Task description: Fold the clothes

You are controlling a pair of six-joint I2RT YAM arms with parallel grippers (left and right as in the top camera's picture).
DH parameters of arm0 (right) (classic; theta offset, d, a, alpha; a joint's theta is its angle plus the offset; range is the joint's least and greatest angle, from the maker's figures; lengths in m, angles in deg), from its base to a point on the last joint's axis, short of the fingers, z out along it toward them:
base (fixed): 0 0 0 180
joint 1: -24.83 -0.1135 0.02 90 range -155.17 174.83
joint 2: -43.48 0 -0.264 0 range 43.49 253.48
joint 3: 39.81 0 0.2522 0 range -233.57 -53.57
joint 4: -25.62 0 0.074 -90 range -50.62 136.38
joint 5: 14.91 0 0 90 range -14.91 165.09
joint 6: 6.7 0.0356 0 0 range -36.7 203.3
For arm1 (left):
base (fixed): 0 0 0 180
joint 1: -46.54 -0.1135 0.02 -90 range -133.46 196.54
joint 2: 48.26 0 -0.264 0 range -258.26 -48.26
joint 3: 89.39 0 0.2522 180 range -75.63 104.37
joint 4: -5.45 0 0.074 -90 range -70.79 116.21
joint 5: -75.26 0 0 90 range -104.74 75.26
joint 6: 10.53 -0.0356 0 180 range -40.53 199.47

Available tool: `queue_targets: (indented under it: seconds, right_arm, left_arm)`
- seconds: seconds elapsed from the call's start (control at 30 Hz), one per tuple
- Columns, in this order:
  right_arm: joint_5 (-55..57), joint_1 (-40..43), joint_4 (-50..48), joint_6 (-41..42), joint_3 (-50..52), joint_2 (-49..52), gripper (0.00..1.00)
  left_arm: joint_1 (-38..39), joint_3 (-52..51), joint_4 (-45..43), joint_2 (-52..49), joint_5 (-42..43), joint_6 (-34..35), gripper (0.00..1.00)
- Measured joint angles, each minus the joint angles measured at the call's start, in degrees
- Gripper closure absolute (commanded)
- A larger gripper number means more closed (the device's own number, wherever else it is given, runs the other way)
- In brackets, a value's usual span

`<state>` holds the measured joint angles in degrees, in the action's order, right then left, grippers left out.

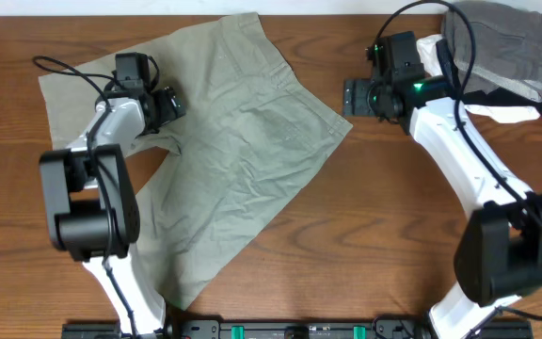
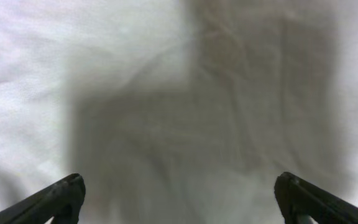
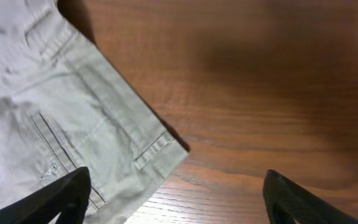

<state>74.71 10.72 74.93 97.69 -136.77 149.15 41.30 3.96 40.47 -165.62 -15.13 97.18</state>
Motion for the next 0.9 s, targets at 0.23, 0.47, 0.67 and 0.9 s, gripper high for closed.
queue_targets:
  seconds: [0.23,0.47,0.67,0.9]
  right_arm:
    - [-3.4,0.0,0.0,0.9,0.0,9.0,0.27]
    - [-2.9,-0.9,-2.1,1.1,0.0,13.9,0.27]
    - [-1.8,-2.6,-3.9,1.2,-0.3,15.9,0.34]
    - [-0.4,-3.8,-4.1,1.4,-0.8,16.7,0.86]
  left_arm:
    - [1.1,0.3,11.6,15.9,0.0,0.0,0.02]
    - [5.4,0.7,20.3,23.8,0.0,0.0,0.02]
    - [7.7,0.7,23.7,23.9,0.2,0.0,0.02]
    - [8.8,0.7,25.2,23.9,0.2,0.0,0.02]
